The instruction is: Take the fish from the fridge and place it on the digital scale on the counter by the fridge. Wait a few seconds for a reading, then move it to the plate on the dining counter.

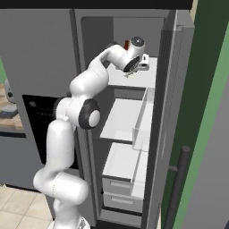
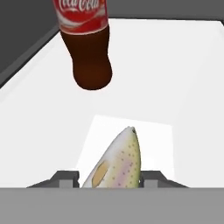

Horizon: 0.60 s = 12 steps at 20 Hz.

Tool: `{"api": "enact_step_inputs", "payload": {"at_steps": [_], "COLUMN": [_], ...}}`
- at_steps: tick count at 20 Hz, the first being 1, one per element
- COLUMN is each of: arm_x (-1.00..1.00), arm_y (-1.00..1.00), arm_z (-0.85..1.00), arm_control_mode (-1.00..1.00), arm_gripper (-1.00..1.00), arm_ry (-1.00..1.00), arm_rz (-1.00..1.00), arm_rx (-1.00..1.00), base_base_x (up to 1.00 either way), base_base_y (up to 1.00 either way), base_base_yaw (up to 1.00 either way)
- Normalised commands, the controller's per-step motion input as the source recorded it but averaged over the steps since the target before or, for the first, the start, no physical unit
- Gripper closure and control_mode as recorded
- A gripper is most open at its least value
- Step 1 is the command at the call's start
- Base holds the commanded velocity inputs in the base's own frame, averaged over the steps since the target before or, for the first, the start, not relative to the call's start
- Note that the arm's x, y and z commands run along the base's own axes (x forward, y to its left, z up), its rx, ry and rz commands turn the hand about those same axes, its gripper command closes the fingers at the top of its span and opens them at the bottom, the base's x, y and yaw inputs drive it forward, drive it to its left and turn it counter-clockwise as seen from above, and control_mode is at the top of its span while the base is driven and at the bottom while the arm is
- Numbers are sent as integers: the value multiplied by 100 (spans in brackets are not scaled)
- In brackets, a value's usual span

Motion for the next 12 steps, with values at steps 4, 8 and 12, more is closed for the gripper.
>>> {"api": "enact_step_inputs", "payload": {"at_steps": [4, 8, 12], "arm_x": [0, -24, -91], "arm_y": [25, 23, 26], "arm_z": [-37, -37, -19], "arm_control_mode": [-100, -100, -100], "arm_gripper": [100, 100, 100], "arm_ry": [0, 0, -9], "arm_rz": [0, 0, 0], "arm_rx": [0, 0, 0], "base_base_x": [0, 0, 0], "base_base_y": [0, 0, 0], "base_base_yaw": [0, 0, 0]}}
